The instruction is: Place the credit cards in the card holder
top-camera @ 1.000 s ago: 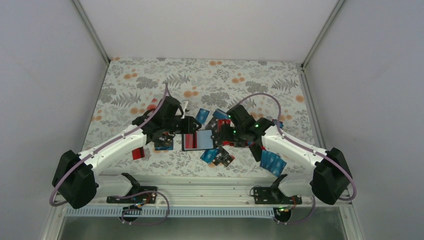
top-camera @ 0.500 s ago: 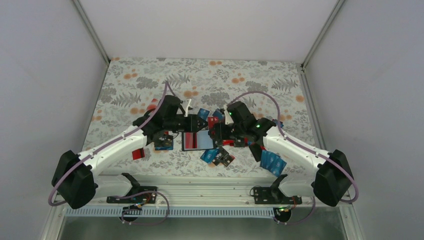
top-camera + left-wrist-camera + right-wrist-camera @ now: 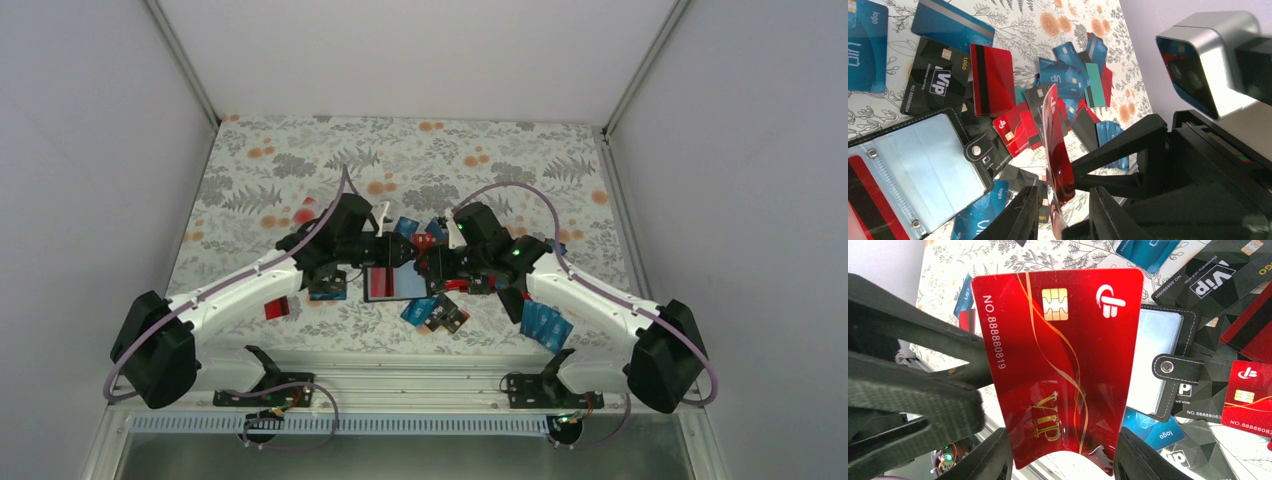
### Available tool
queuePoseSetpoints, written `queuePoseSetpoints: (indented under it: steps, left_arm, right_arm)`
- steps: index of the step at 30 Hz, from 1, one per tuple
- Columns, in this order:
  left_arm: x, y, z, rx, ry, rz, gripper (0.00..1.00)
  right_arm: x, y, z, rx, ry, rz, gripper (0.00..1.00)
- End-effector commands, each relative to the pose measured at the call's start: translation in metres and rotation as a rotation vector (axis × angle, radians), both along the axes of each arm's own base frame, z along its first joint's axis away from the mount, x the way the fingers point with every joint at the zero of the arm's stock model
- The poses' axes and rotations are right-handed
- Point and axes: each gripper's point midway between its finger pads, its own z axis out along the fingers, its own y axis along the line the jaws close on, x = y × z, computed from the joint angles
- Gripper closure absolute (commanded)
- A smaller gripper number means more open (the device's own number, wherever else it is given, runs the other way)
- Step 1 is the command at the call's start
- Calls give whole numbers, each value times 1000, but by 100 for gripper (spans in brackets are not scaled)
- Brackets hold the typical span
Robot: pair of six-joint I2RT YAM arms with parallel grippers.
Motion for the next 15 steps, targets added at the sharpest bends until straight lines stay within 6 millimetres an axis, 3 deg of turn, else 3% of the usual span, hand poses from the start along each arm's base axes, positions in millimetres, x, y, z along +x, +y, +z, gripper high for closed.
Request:
queuePoseSetpoints:
  steps: [1, 15]
  left_arm:
    - [8, -5, 8, -11, -15, 22, 76]
    - [15, -15, 1, -9, -2, 39, 94]
  right_arm:
    - [2, 11, 29, 72, -63, 26, 53]
    - [3, 13, 28, 73, -69, 28, 52]
